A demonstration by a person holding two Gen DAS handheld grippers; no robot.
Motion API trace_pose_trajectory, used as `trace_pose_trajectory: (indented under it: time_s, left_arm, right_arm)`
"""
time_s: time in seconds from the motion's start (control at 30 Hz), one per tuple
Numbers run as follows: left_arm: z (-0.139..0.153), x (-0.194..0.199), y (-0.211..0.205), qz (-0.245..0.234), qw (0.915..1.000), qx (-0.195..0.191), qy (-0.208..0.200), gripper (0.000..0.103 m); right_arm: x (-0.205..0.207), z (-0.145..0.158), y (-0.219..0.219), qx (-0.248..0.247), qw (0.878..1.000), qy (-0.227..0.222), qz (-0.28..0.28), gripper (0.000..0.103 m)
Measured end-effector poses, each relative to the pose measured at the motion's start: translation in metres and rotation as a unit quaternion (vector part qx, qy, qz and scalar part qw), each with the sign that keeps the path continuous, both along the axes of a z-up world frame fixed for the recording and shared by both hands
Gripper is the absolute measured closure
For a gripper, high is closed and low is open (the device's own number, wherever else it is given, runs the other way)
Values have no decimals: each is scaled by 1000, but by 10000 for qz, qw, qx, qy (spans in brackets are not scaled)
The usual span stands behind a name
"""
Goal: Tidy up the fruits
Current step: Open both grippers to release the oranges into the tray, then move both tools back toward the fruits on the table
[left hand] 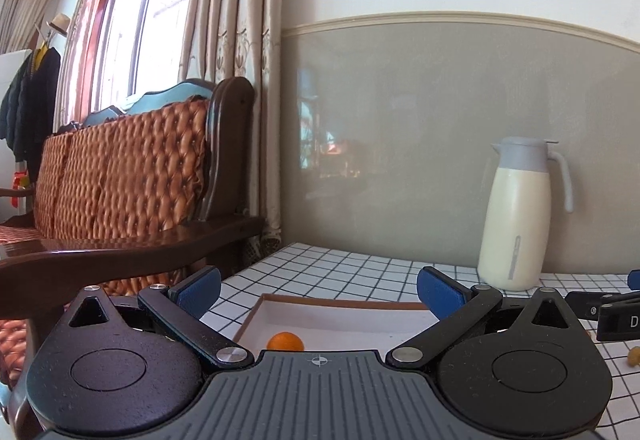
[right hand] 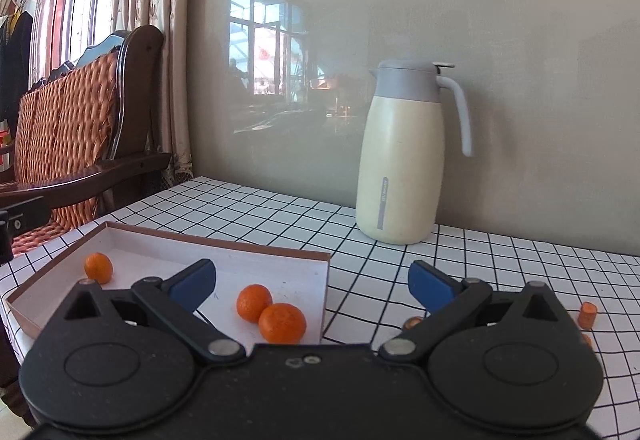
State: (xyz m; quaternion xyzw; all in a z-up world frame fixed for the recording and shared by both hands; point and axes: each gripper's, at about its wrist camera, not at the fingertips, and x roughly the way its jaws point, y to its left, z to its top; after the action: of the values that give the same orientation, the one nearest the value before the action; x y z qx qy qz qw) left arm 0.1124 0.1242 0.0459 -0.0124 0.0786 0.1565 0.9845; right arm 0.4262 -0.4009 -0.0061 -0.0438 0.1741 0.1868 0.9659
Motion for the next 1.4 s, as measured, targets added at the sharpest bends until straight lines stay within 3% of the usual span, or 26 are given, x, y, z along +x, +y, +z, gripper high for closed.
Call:
trace_pose_trajectory:
  time_s: [0.2, 0.47, 0.7, 1.07, 1.4]
  left_arm:
    - [0, -6, -11, -230, 9992, -237, 211, 0]
    - [-6, -5, -47, -537, 9981, 129, 282, 0]
    - [-6, -2, -82, -932, 9954, 162, 158, 0]
    - [-11, 2, -141, -1614, 9860, 387, 136, 0]
    - [-20, 11, -184, -2055, 9777, 349, 250, 0]
  right_arm:
    - [-12, 4, -25, 108, 9997, -2, -205, 6]
    - [-24, 6, -61, 85, 9994, -64, -322, 8]
    - [-28, 5, -93, 19, 9983, -68, -583, 10]
    - [-34, -2, -136, -126, 9954, -36, -948, 15]
    - [-37, -12, -174, -235, 9910, 107, -1315, 20]
